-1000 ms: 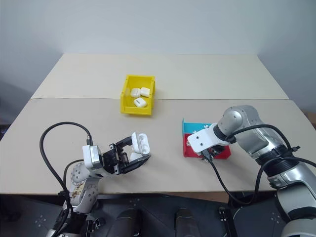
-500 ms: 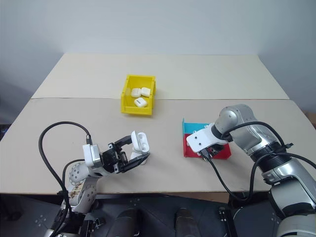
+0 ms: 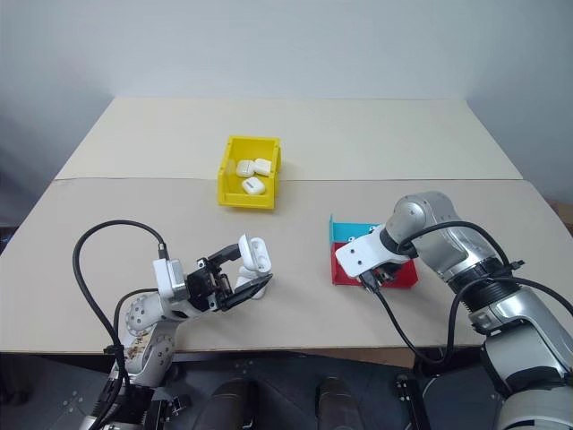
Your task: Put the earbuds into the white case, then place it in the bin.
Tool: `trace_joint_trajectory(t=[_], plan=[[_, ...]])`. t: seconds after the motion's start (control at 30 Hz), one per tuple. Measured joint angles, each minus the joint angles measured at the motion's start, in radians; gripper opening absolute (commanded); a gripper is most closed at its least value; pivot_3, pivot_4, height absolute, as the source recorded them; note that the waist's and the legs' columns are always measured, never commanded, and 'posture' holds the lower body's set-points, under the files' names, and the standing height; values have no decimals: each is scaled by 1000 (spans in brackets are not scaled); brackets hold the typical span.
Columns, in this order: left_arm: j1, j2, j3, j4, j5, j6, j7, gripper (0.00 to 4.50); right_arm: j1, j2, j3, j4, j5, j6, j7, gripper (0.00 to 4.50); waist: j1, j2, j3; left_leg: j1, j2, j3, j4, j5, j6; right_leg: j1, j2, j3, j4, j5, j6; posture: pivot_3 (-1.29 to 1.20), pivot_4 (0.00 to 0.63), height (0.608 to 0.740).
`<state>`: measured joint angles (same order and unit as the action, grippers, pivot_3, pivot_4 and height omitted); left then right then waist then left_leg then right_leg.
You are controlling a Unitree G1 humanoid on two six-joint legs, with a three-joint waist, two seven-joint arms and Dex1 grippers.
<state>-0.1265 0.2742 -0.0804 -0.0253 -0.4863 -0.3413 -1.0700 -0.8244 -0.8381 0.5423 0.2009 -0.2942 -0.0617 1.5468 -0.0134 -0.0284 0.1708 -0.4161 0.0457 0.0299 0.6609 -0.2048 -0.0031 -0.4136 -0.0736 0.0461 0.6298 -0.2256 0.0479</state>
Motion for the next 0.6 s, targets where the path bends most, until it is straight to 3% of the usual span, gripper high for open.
trace_joint_trajectory(t=[0.17,0.27,0.57,0.6], plan=[[0,1,-1,0,7,11,6,2750,0,0,0,2,0,-3,0,2290,0,0,0,0,0,0,0,0,0,0,0,0,0,0,0,0,150,740],[0,1,-1,0,13,12,8,2750,0,0,0,2,0,-3,1,1763,0,0,0,0,0,0,0,0,0,0,0,0,0,0,0,0,150,740],[0,1,-2,-5,14,17,11,2750,0,0,0,2,0,-3,0,1763,0,0,0,0,0,0,0,0,0,0,0,0,0,0,0,0,150,740],[0,1,-2,-5,14,17,11,2750,0,0,0,2,0,-3,0,1580,0,0,0,0,0,0,0,0,0,0,0,0,0,0,0,0,150,740]])
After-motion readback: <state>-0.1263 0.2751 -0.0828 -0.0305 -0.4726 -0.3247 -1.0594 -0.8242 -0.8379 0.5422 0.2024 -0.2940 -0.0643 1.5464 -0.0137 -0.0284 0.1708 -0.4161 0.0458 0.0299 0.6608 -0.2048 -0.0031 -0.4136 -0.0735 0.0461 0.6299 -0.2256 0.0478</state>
